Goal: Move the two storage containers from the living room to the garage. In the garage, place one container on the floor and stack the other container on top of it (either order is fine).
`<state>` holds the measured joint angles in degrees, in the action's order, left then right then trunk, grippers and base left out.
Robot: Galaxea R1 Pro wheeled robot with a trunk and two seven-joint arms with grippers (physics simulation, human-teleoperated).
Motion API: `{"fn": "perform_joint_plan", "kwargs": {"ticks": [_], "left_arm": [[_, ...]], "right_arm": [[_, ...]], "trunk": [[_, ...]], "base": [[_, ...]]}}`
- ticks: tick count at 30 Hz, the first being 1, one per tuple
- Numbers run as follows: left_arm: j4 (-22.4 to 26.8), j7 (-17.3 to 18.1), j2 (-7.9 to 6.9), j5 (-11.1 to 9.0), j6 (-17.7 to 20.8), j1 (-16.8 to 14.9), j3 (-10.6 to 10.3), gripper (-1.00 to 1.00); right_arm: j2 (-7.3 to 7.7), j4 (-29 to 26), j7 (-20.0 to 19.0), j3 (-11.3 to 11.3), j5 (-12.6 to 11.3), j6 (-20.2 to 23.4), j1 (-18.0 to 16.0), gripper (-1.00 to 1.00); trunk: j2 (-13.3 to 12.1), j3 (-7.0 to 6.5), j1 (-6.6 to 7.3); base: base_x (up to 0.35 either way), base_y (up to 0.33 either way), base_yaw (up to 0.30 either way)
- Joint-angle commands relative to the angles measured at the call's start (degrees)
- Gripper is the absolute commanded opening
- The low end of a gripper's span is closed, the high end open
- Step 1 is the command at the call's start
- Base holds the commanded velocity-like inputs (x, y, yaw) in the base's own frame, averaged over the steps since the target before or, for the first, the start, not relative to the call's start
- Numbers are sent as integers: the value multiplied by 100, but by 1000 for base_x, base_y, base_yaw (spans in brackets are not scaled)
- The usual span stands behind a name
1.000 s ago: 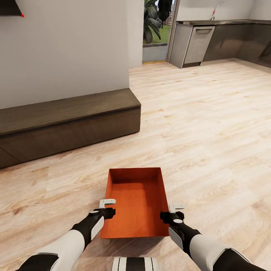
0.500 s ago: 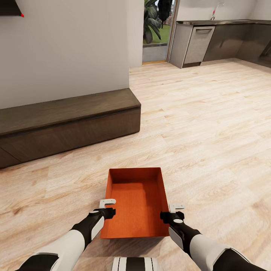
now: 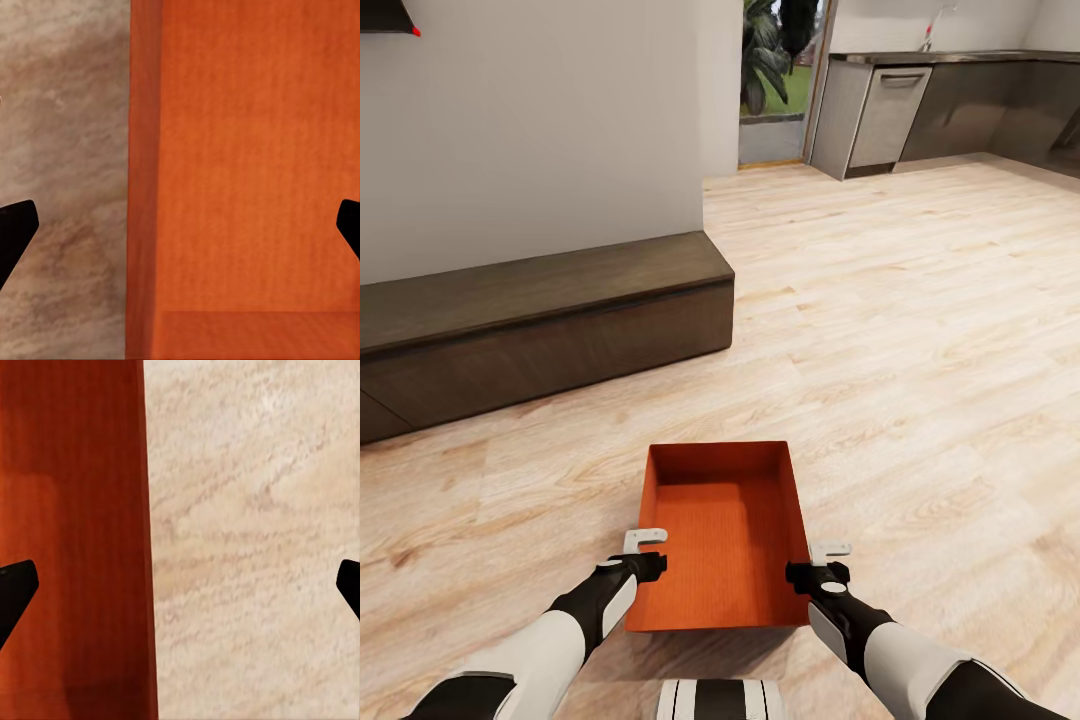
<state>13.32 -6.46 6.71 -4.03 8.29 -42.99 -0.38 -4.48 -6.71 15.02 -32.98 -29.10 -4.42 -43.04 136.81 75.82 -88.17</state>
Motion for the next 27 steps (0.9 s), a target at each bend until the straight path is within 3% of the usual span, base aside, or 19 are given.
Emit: {"fn": "perform_joint_plan", "kwargs": {"ticks": [1, 27], "left_arm": [[13, -22, -1, -44, 32, 1, -6, 100], [4, -31, -88, -53, 32, 1, 14, 100]], "right_arm": [[-1, 3, 19, -49, -61, -20, -3, 100], [-36, 3, 19, -50, -61, 3, -5, 100]], "trunk": [[1, 4, 1], [1, 4, 1]], "base": [[0, 0, 0], [0, 0, 0]]}}
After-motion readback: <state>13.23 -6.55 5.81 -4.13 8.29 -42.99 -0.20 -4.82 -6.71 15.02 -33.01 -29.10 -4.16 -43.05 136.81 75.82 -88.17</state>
